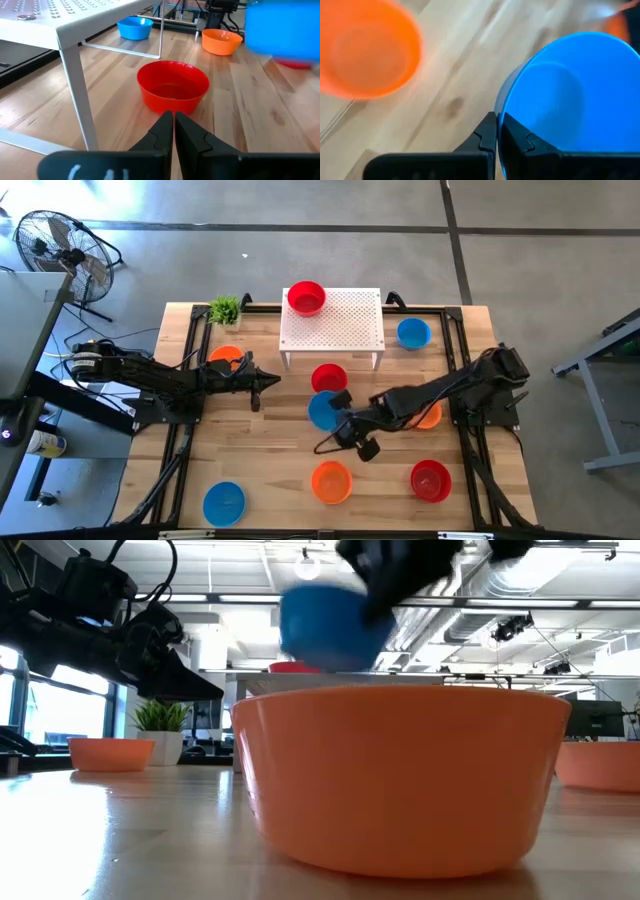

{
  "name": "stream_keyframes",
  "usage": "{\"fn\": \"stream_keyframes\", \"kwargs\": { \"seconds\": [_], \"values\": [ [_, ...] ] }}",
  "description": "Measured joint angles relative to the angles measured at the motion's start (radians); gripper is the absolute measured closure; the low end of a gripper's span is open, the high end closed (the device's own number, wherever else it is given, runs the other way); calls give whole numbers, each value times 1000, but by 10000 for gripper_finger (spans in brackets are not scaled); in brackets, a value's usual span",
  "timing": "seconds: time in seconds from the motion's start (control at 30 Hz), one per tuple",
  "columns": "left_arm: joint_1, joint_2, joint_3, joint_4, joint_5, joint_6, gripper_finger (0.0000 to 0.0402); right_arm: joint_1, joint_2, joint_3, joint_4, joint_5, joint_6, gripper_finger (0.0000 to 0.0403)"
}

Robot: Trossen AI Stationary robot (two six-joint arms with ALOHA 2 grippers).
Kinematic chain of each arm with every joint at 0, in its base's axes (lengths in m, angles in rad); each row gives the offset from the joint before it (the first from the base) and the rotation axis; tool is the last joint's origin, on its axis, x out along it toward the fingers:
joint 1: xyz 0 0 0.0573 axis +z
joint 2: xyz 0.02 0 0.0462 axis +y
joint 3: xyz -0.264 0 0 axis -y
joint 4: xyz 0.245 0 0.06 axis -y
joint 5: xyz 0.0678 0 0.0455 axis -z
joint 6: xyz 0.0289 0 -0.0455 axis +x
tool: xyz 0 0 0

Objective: Pick & Place Mini bowls
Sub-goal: Put the middle blue bowl on the shelf

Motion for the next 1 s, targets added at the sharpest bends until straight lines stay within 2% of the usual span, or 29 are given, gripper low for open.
{"fn": "stream_keyframes", "kwargs": {
  "seconds": [0.23,0.43,0.57,0.77,1.0],
  "values": [
    [0,0,0,5,3,-8,387,-184,72,381,-229,-8,-28,401],
    [0,0,0,6,3,-8,387,-371,257,660,-443,-91,-79,401],
    [0,0,0,6,3,-8,387,-434,378,806,-542,-105,-126,401],
    [0,0,0,6,3,-8,387,-488,480,926,-600,-103,-181,401],
    [0,0,0,5,2,-7,387,-519,496,927,-596,-84,-221,401]
  ]
}}
